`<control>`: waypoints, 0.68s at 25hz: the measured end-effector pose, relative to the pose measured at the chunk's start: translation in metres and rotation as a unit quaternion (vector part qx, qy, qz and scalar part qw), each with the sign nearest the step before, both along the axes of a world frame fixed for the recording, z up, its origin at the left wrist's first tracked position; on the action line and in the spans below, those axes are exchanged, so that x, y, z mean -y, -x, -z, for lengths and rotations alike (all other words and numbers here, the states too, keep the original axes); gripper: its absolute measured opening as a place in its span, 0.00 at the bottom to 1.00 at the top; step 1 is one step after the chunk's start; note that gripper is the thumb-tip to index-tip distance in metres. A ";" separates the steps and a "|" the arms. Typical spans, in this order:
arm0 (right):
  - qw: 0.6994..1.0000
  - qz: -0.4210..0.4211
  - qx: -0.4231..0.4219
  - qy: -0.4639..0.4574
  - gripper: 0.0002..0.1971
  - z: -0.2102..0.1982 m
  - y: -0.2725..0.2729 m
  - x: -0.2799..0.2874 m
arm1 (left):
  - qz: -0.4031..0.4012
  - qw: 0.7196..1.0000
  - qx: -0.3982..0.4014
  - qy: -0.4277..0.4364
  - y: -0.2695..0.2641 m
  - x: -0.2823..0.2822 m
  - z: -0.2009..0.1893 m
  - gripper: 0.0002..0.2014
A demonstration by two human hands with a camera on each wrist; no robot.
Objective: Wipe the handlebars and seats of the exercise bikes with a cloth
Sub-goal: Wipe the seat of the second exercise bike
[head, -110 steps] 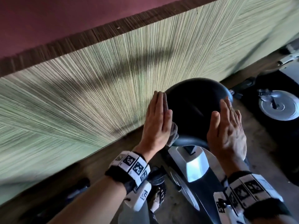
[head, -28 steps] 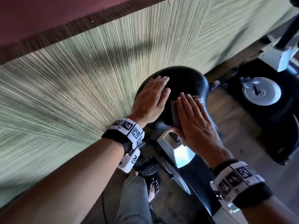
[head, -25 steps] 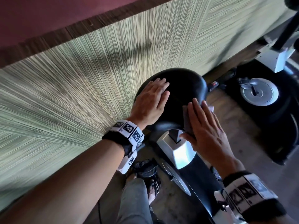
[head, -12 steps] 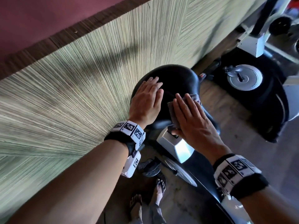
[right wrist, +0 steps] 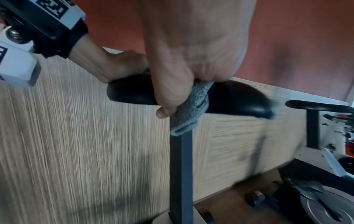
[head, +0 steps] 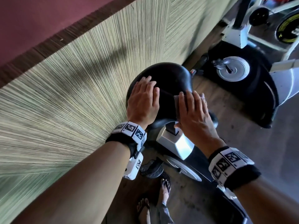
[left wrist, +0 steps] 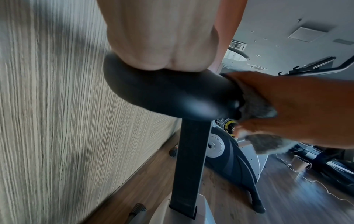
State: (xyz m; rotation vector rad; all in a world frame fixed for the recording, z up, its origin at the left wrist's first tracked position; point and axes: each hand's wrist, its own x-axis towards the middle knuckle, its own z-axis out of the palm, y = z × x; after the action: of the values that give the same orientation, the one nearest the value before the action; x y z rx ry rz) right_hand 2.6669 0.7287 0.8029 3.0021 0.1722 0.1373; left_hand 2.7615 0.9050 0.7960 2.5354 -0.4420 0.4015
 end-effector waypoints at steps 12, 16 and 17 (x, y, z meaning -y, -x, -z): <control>0.935 0.128 0.068 -0.324 0.32 -0.006 0.085 0.078 | 0.017 1.000 0.005 0.016 -0.003 -0.004 0.002 0.26; 0.903 0.175 0.144 -0.365 0.29 -0.016 0.039 0.038 | 0.017 1.000 0.007 0.005 -0.002 -0.004 0.001 0.25; 0.924 0.183 0.095 -0.323 0.34 -0.015 0.022 0.023 | 0.015 1.000 0.005 0.002 -0.002 -0.005 0.000 0.25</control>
State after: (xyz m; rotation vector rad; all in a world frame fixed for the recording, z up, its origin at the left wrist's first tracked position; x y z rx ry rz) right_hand 2.6450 0.7054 0.8181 3.5561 -0.5633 0.5384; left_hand 2.7639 0.9095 0.7957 2.5206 -0.4823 0.4044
